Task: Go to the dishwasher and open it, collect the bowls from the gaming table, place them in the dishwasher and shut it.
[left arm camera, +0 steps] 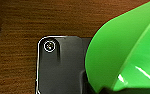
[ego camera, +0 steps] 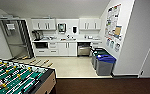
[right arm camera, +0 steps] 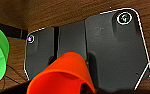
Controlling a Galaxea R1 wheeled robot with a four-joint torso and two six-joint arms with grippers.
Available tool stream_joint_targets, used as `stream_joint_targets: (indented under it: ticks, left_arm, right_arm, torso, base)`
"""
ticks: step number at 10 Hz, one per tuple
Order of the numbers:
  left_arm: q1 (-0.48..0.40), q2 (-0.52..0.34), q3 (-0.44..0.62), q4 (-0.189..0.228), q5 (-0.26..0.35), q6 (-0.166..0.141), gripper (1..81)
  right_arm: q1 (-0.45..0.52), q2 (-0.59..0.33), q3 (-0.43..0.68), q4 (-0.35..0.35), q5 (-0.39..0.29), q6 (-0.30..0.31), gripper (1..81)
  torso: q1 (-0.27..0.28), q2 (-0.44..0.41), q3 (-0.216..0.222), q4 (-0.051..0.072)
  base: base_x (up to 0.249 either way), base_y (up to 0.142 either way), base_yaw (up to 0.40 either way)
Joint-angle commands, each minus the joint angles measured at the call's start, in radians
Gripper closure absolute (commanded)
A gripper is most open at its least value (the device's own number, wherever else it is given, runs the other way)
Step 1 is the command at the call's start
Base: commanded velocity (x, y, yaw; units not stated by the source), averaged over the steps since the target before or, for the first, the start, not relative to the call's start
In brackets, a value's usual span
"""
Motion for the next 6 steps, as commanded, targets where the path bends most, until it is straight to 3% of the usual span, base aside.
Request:
stream_joint_targets:
  ticks: [1,6]
  left_arm:
    - [-0.061,0.000,0.003,-0.003,0.049,0.005,81.1]
    - [-0.058,-0.001,0.003,-0.007,0.049,0.005,81.1]
  right_arm:
    - [0.056,0.001,0.002,-0.009,-0.036,0.001,81.1]
    - [0.056,0.003,0.002,-0.011,-0.035,-0.001,81.1]
  torso:
    - [0.000,0.000,0.000,0.000]
    - [0.000,0.000,0.000,0.000]
  base:
    - [0.178,0.000,0.000]
    - [0.178,0.000,0.000]
